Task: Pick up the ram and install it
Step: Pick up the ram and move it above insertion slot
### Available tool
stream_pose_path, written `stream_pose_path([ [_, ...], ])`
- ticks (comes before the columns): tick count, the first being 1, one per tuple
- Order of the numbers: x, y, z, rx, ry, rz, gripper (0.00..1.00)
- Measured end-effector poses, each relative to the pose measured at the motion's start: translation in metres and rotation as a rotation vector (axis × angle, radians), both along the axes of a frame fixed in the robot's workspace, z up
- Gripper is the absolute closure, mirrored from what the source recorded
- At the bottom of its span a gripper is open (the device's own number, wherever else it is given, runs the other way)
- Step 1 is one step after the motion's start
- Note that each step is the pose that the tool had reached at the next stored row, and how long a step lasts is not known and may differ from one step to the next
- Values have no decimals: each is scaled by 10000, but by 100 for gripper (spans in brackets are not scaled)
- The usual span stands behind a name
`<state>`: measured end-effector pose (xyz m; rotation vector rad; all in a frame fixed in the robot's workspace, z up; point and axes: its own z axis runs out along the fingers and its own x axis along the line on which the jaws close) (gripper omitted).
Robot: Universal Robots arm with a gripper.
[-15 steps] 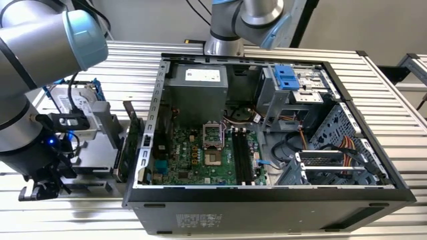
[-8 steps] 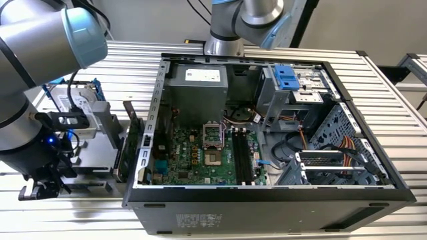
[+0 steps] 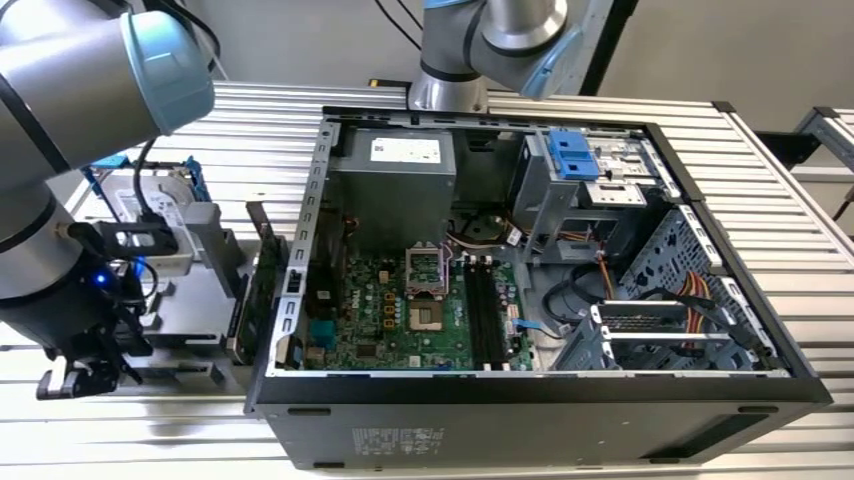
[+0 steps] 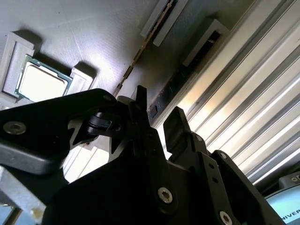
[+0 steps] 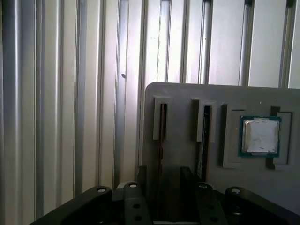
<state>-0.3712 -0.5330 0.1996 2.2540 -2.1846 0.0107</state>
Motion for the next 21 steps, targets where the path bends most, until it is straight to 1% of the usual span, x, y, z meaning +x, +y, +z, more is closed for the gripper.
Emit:
stream_pose_path([
  [18,0,0,38,-1,1,0,100],
  [21,0,0,64,-2,2,0,100],
])
